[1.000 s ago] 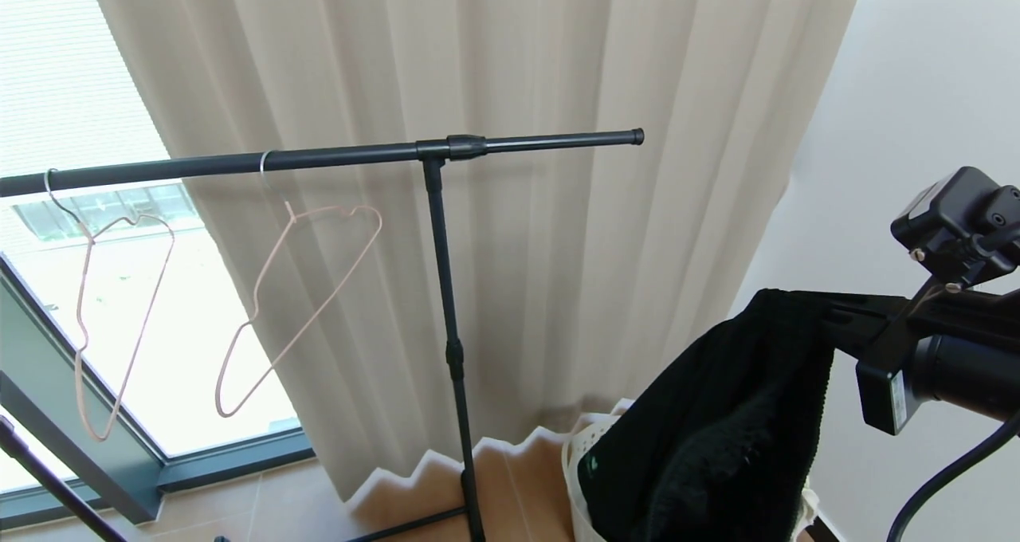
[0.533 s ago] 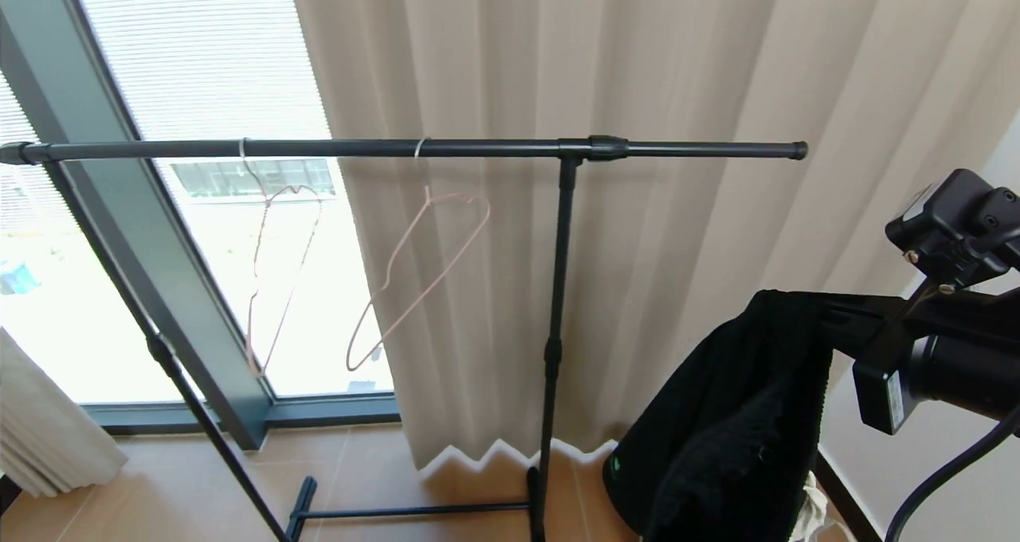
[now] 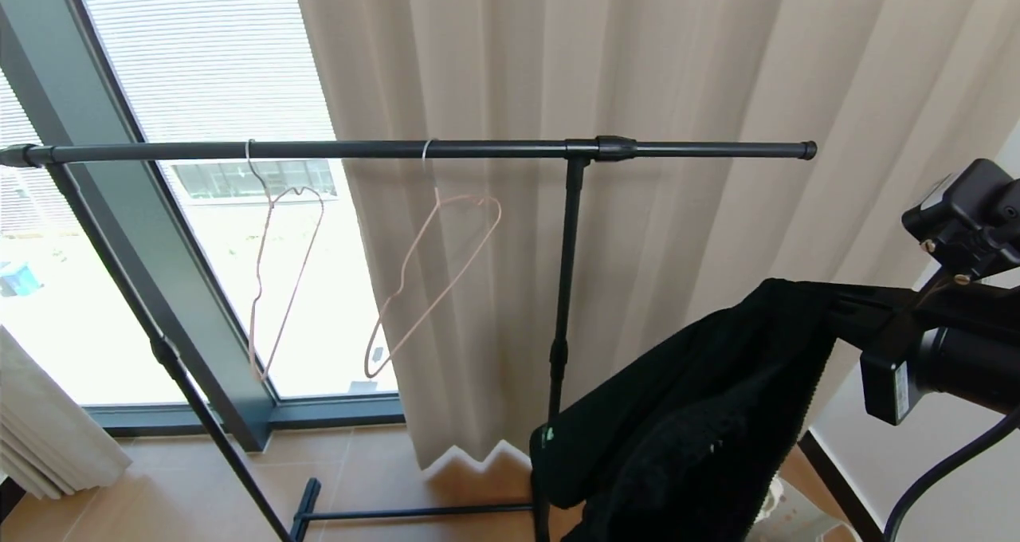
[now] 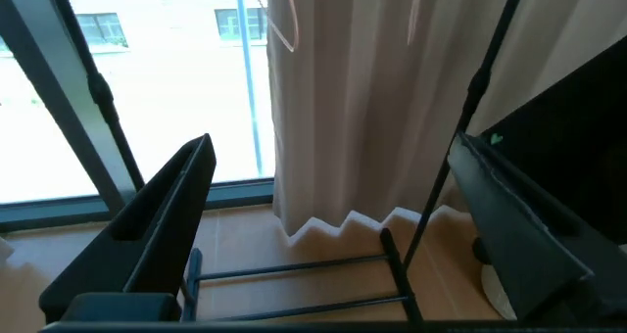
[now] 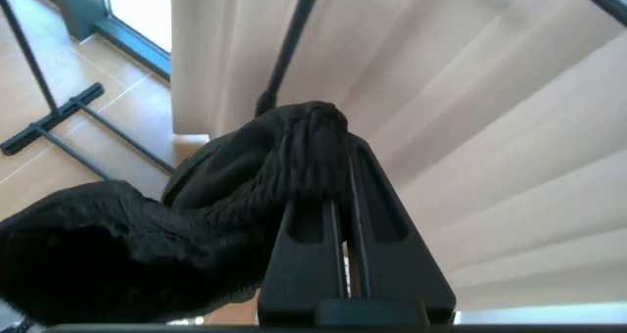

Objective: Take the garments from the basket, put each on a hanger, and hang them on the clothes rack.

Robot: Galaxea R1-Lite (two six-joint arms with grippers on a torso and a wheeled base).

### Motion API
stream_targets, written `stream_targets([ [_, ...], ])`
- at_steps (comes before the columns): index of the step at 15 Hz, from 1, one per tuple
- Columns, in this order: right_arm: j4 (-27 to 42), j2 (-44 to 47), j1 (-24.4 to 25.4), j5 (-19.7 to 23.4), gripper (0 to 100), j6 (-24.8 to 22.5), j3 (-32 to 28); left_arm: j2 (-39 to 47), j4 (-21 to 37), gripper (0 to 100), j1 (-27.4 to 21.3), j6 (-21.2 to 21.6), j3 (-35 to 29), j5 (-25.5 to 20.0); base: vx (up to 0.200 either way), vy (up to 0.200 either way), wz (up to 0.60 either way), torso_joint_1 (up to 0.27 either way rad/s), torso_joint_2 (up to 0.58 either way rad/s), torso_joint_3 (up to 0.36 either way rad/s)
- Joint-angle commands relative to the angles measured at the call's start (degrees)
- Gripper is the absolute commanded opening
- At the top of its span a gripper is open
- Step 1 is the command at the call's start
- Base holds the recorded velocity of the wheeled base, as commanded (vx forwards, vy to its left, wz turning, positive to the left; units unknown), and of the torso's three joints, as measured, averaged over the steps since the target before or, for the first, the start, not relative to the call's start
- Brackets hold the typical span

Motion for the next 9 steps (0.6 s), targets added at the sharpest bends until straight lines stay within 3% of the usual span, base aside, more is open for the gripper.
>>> stream_targets([
  [1,-0.38,0.21,0.09,0.09,0,-0.01,0.37,0.02,0.0,100,0.0,0.0,-0.02,0.0,-0.2,0.2,0.0,0.007,0.0,0.002],
  [8,-0.74,0.38,0.09,0.09,0,-0.01,0.55,0.02,0.0,100,0.0,-0.09,-0.02,0.0,-0.2,0.2,0.0,-0.004,0.0,-0.001],
  [9,-0.74,0.38,0.09,0.09,0,-0.01,0.55,0.02,0.0,100,0.0,-0.09,-0.02,0.0,0.0,0.2,0.0,0.002,0.0,0.002],
])
